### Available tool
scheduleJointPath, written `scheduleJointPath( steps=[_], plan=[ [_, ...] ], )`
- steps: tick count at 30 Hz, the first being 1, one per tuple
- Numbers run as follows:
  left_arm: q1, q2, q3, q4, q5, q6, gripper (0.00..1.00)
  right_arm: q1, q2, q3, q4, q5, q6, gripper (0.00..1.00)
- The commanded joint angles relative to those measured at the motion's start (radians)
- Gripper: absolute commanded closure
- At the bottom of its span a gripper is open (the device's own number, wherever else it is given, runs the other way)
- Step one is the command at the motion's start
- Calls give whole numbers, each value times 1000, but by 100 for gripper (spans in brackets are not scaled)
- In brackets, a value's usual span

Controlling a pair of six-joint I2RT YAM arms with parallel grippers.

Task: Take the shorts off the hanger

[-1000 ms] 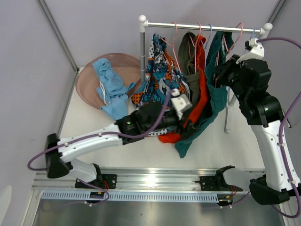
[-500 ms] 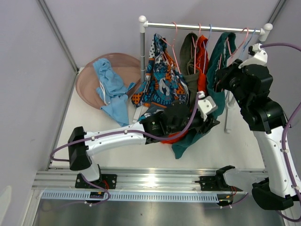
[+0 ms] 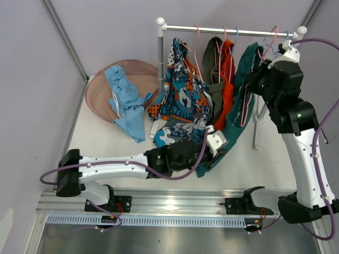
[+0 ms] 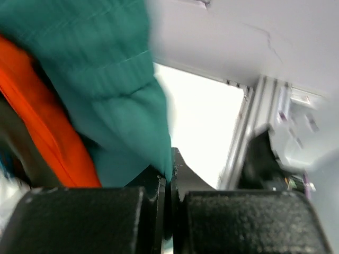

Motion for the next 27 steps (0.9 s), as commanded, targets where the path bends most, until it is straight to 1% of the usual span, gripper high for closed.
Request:
scheduleJointPath(
  steps=[1, 2, 4, 6, 7, 8, 9, 11, 12, 13, 14, 15, 16, 17, 18, 19, 20, 21, 22, 23, 24, 25, 26, 27],
  plan=[
    [-101, -127, -143, 23, -67, -63, 100, -67, 12, 114, 104, -16, -37, 100],
    [-135, -138, -182, 31, -80, -72, 100, -76, 23, 126, 99, -29, -37, 100],
    [-146, -149, -222, 49, -104, -113, 100, -93, 25, 145, 81, -36, -28, 100],
    [-144, -135, -214, 52, -132, -121, 100, -93, 2, 122, 63, -58, -10, 100],
    [-138, -108, -204, 46, -156, -106, 100, -92, -12, 105, 52, -71, 3, 100],
    [-132, -88, -134, 13, -164, -95, 100, -86, -49, 84, 40, -88, 35, 100],
    [-123, -63, -101, -12, -169, -83, 100, -80, -76, 17, 29, -97, 50, 100],
    [-81, 23, 53, -88, -187, -60, 100, -44, -135, -63, 27, -108, 85, 100],
    [-62, 57, 136, -115, -189, -54, 100, -24, -190, -128, 21, -108, 96, 100],
    [-14, 127, 183, -139, -192, -57, 100, -21, -214, -148, 9, -112, 108, 100],
    [10, 165, 274, -209, -190, -61, 100, -21, -231, -156, -9, -118, 127, 100],
    [37, 205, 383, -240, -184, -71, 100, -21, -256, -154, -60, -132, 135, 100],
    [87, 250, 443, -273, -178, -74, 100, -21, -265, -136, -84, -141, 142, 100],
    [107, 343, 623, -347, -170, -77, 100, -21, -273, -125, -138, -154, 154, 100],
    [126, 388, 683, -387, -166, -78, 100, -21, -279, -108, -167, -173, 161, 100],
    [156, 431, 739, -464, -158, -77, 100, -20, -285, -72, -192, -181, 165, 100],
    [167, 509, 852, -498, -150, -78, 100, -20, -287, -53, -238, -186, 168, 100],
    [175, 537, 939, -532, -152, -81, 100, -20, -287, -33, -258, -189, 171, 100],
    [179, 557, 962, -578, -155, -84, 100, -20, -279, -12, -273, -181, 170, 100],
    [179, 566, 985, -583, -149, -91, 100, -20, -272, 38, -302, -175, 164, 100],
    [176, 549, 943, -572, -137, -101, 100, -20, -259, 68, -318, -168, 156, 100],
    [175, 526, 864, -555, -126, -113, 100, -21, -244, 97, -330, -164, 152, 100],
    [172, 499, 817, -508, -110, -135, 100, -21, -213, 147, -350, -164, 150, 100],
    [167, 436, 768, -480, -110, -143, 100, -21, -196, 172, -359, -174, 150, 100]
  ],
)
